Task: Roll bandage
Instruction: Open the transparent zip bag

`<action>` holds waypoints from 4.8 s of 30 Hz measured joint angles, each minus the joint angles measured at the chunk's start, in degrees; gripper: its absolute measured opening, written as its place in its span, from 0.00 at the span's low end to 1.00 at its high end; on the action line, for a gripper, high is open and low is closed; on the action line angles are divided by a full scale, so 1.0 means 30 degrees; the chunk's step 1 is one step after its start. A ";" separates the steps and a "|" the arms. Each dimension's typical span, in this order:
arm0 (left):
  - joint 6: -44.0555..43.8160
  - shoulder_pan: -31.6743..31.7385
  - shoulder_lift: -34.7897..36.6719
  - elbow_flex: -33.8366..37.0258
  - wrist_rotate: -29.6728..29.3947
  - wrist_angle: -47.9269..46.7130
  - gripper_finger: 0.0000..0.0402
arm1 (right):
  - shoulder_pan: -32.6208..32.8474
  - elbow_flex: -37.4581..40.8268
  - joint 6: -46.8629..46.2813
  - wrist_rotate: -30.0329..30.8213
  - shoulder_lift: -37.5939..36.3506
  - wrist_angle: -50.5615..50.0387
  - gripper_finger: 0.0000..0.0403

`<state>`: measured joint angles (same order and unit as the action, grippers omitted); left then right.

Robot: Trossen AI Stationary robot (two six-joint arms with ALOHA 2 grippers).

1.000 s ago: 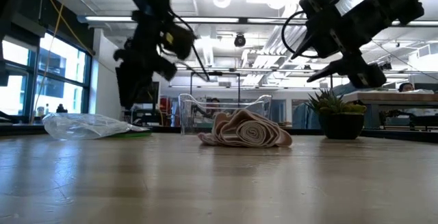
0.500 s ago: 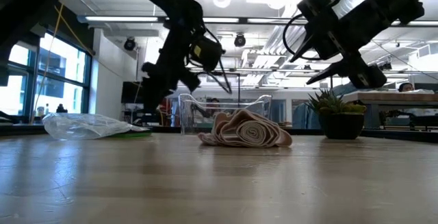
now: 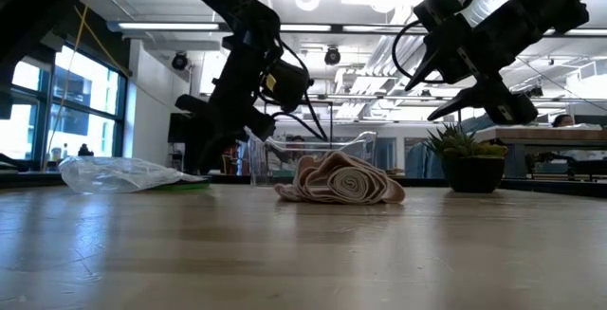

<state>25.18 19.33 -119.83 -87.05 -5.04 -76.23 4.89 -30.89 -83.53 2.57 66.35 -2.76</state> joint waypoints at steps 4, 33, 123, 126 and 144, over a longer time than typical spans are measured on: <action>0.0521 -0.0231 0.0000 0.0000 0.0185 -0.0001 0.52 | -0.0006 0.0000 0.0000 0.0003 0.0000 -0.0002 0.48; -0.3415 -0.2362 0.2655 0.2324 0.2613 0.1152 0.00 | 0.0007 -0.0007 0.0748 -0.0509 0.0007 0.0393 0.48; -3.6368 -0.9761 2.5472 1.2571 -0.8999 2.3453 0.00 | -0.1598 -0.8009 2.0050 -0.1895 -0.0007 0.4835 0.48; -3.6340 -0.9758 2.5160 1.2154 -0.6923 2.6574 0.00 | -0.1231 -1.0316 2.7119 0.0027 0.0063 0.1910 0.48; -3.7372 -1.0236 2.1253 0.6625 -0.2369 2.6421 0.00 | 0.1147 -1.9928 5.1917 0.7990 0.4548 -0.1913 0.48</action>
<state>-86.94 -11.38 -56.07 -67.17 -12.15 3.04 8.32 -90.68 72.22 26.54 79.99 -8.50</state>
